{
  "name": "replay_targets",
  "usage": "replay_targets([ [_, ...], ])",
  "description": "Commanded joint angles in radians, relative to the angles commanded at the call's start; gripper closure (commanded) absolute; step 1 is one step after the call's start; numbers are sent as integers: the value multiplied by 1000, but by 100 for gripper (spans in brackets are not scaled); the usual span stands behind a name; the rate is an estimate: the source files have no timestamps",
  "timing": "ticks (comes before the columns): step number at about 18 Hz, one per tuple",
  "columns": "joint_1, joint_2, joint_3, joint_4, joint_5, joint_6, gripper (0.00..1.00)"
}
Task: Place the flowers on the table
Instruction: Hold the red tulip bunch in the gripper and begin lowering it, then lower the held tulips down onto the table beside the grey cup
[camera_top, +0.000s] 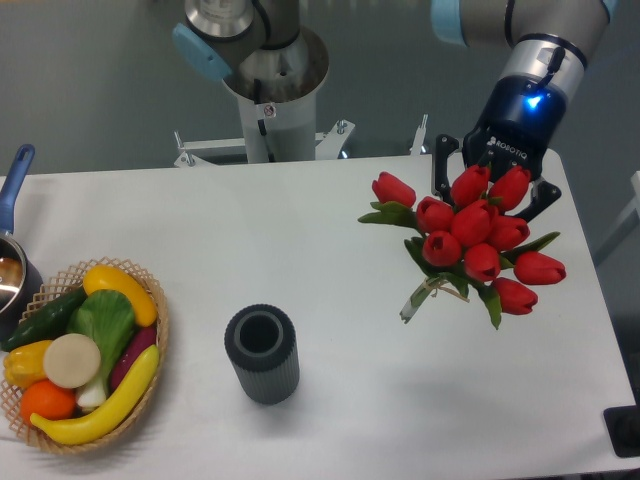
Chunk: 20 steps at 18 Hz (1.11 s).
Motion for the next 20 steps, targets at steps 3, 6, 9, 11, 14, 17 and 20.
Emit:
replay_targets([
  [3, -3, 9, -8, 2, 43, -3, 59],
  [6, 0, 15, -15, 0, 52, -5, 59],
  [9, -2, 44, -20, -2, 145, -3, 59],
  [11, -8, 66, -23, -3, 260, -5, 59],
  [14, -17, 83, -28, -5, 385, -3, 59],
  [17, -51, 84, -34, -6, 480, 2, 59],
  [20, -86, 78, -44, -6, 586, 20, 59],
])
